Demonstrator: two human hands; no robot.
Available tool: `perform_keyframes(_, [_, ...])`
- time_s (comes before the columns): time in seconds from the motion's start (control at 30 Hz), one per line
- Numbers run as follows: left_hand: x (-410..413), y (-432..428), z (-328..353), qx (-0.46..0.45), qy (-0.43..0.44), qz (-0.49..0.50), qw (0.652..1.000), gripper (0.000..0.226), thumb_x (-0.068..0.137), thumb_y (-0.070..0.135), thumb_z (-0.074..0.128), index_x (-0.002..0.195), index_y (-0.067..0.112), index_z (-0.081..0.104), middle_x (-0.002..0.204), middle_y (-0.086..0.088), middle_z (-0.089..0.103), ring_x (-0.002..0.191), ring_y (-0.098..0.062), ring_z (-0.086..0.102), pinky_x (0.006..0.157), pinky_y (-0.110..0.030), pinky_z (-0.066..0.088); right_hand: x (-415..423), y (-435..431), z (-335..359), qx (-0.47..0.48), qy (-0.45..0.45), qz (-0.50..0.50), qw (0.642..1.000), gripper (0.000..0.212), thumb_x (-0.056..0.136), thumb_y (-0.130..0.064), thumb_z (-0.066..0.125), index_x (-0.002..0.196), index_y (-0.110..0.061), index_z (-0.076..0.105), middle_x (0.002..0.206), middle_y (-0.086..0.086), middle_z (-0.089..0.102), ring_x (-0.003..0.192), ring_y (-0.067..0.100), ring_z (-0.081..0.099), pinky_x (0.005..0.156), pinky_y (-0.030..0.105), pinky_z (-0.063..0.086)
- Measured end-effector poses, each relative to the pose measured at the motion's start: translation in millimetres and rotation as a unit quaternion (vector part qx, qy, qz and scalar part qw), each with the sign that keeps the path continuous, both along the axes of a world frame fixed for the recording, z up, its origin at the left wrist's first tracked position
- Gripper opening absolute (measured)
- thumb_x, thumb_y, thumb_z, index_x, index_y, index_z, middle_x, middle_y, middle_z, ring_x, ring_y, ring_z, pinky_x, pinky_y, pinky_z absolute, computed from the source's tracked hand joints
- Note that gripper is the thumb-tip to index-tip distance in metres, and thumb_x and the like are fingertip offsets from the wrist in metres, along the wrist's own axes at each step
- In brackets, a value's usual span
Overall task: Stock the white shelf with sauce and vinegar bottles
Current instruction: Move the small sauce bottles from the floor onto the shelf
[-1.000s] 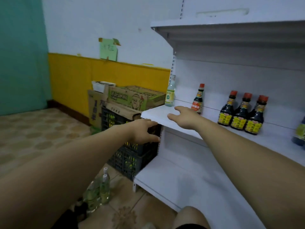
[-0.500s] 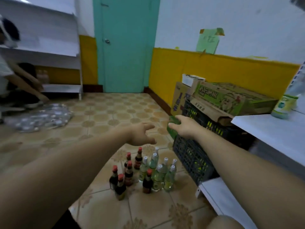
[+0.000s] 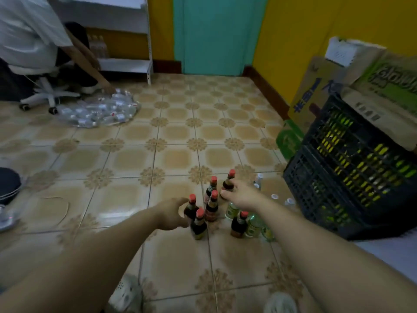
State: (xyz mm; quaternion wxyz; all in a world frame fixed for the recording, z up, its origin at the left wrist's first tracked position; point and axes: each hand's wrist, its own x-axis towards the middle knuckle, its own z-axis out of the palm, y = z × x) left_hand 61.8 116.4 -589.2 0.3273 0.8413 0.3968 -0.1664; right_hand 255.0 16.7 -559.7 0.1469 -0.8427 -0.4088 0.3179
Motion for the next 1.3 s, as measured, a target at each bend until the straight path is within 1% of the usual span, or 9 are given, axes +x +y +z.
perform_keyframes(0.23, [27.9, 39.8, -102.6, -0.058, 0.050, 0.003, 0.997, 0.080, 0.089, 0.035, 0.064, 0.152, 0.021, 0.016, 0.156, -0.007, 0.024, 0.139, -0.026, 0.031, 0.108, -0.033, 0.031, 7.5, 47.8, -129.1, -0.039, 0.090, 0.011, 0.995, 0.070, 0.088, -0.045, 0.061, 0.148, -0.017, 0.038, 0.149, 0.003, 0.044, 0.133, 0.023, 0.045, 0.109, 0.037, 0.037])
perform_keyframes(0.43, [54.6, 71.4, -183.7, -0.100, 0.075, 0.027, 0.992, 0.083, 0.089, 0.026, 0.065, 0.153, 0.018, 0.013, 0.156, -0.008, 0.026, 0.138, -0.027, 0.034, 0.106, -0.031, 0.033, 14.0, 87.1, -219.6, -0.073, 0.127, -0.019, 0.989, 0.059, 0.084, -0.042, 0.064, 0.136, -0.017, 0.050, 0.131, 0.003, 0.059, 0.116, 0.025, 0.056, 0.095, 0.037, 0.046])
perform_keyframes(0.53, [63.8, 80.3, -221.8, -0.122, 0.088, 0.039, 0.988, 0.084, 0.089, 0.022, 0.065, 0.152, 0.018, 0.011, 0.155, -0.010, 0.027, 0.136, -0.028, 0.037, 0.104, -0.033, 0.034, 8.7, 102.0, -248.3, -0.062, 0.130, -0.034, 0.989, 0.058, 0.083, -0.032, 0.069, 0.136, -0.020, 0.047, 0.132, 0.004, 0.058, 0.120, 0.026, 0.054, 0.099, 0.038, 0.044])
perform_keyframes(0.63, [72.2, 83.0, -252.0, -0.138, 0.093, 0.050, 0.985, 0.084, 0.090, 0.017, 0.063, 0.153, 0.020, 0.007, 0.152, -0.012, 0.032, 0.131, -0.030, 0.041, 0.101, -0.033, 0.038, 2.3, 110.7, -273.0, -0.032, 0.134, -0.037, 0.990, 0.073, 0.085, -0.021, 0.069, 0.148, -0.024, 0.032, 0.142, 0.005, 0.050, 0.129, 0.028, 0.046, 0.104, 0.036, 0.038])
perform_keyframes(0.7, [75.7, 81.9, -265.6, -0.148, 0.093, 0.054, 0.983, 0.085, 0.090, 0.014, 0.061, 0.153, 0.022, 0.004, 0.149, -0.014, 0.036, 0.125, -0.030, 0.047, 0.095, -0.032, 0.042, -1.3, 113.1, -287.5, -0.032, 0.121, -0.045, 0.991, 0.061, 0.087, -0.021, 0.067, 0.142, -0.026, 0.040, 0.136, 0.003, 0.053, 0.126, 0.028, 0.048, 0.096, 0.032, 0.039])
perform_keyframes(0.8, [78.1, 77.9, -278.4, -0.157, 0.095, 0.055, 0.981, 0.086, 0.091, 0.009, 0.057, 0.153, 0.023, -0.001, 0.144, -0.016, 0.042, 0.118, -0.030, 0.051, 0.089, -0.030, 0.043, -2.5, 111.7, -300.5, -0.020, 0.111, -0.065, 0.991, 0.025, 0.090, -0.023, 0.063, 0.114, -0.024, 0.055, 0.105, -0.001, 0.058, 0.103, 0.023, 0.055, 0.080, 0.029, 0.037])
perform_keyframes(0.97, [70.1, 73.5, -262.6, -0.145, 0.078, 0.057, 0.985, 0.086, 0.091, 0.010, 0.059, 0.152, 0.024, 0.001, 0.148, -0.014, 0.038, 0.125, -0.030, 0.048, 0.093, -0.032, 0.042, -0.1, 96.6, -275.4, 0.012, 0.120, -0.074, 0.990, 0.020, 0.091, -0.024, 0.063, 0.108, -0.023, 0.053, 0.100, -0.003, 0.056, 0.100, 0.022, 0.055, 0.088, 0.035, 0.045])
perform_keyframes(1.17, [56.8, 58.2, -189.5, -0.138, 0.012, 0.028, 0.990, 0.093, 0.087, 0.020, 0.067, 0.152, 0.027, 0.001, 0.155, -0.009, 0.027, 0.134, -0.028, 0.039, 0.098, -0.028, 0.036, 7.5, 82.0, -179.3, 0.106, 0.138, -0.053, 0.983, 0.020, 0.094, -0.021, 0.059, 0.107, -0.026, 0.045, 0.104, -0.001, 0.057, 0.102, 0.020, 0.054, 0.087, 0.033, 0.045])
perform_keyframes(1.3, [42.4, 39.5, -111.9, -0.140, -0.092, 0.026, 0.986, 0.105, 0.084, 0.019, 0.070, 0.150, 0.036, -0.010, 0.153, -0.004, 0.033, 0.129, -0.022, 0.044, 0.087, -0.021, 0.038, 5.7, 70.2, -88.1, 0.214, 0.142, -0.083, 0.963, 0.040, 0.093, -0.019, 0.061, 0.129, -0.026, 0.044, 0.123, 0.000, 0.056, 0.115, 0.021, 0.054, 0.102, 0.038, 0.044])
